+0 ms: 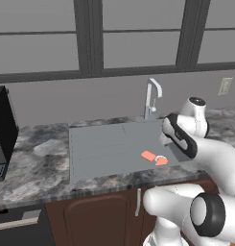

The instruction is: Pick up the bar soap and bar soap from the sink, and place them back in the cabinet, and close the cabinet doors.

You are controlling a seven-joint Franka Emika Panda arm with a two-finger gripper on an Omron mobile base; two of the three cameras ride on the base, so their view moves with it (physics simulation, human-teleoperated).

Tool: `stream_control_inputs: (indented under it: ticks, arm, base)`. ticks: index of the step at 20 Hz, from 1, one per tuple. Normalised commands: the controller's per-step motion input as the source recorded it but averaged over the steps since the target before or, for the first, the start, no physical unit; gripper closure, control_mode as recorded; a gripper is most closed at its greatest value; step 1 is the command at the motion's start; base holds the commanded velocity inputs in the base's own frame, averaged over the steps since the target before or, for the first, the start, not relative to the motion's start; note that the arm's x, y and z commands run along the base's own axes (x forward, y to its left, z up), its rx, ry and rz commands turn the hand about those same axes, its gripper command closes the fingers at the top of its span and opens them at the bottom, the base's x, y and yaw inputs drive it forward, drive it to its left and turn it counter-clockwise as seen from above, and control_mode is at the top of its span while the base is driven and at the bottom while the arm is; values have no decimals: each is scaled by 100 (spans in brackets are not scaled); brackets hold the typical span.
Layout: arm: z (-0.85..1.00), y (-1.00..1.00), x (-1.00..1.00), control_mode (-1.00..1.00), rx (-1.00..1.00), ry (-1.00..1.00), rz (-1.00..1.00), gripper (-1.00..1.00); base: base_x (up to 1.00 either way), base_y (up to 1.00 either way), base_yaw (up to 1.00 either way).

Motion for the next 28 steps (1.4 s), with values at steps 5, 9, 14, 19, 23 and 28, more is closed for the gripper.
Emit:
stream_control_inputs:
  ticks: [5,9,14,19,23,28]
  arm:
    - [-34,0,28,-100,0,0,0,-100]
    - [-31,0,32,-100,0,0,0,-100]
    - [-33,-4,29,-100,0,0,3,-100]
    - [-32,-10,17,-100,0,0,11,-100]
    - [-26,0,8,-100,0,0,17,-100]
    - [-25,0,10,-100,-1,0,13,-100]
  base:
    - [0,0,0]
    - [0,0,0]
    - [0,0,0]
    - [0,0,0]
    - [0,0,0]
    - [0,0,0]
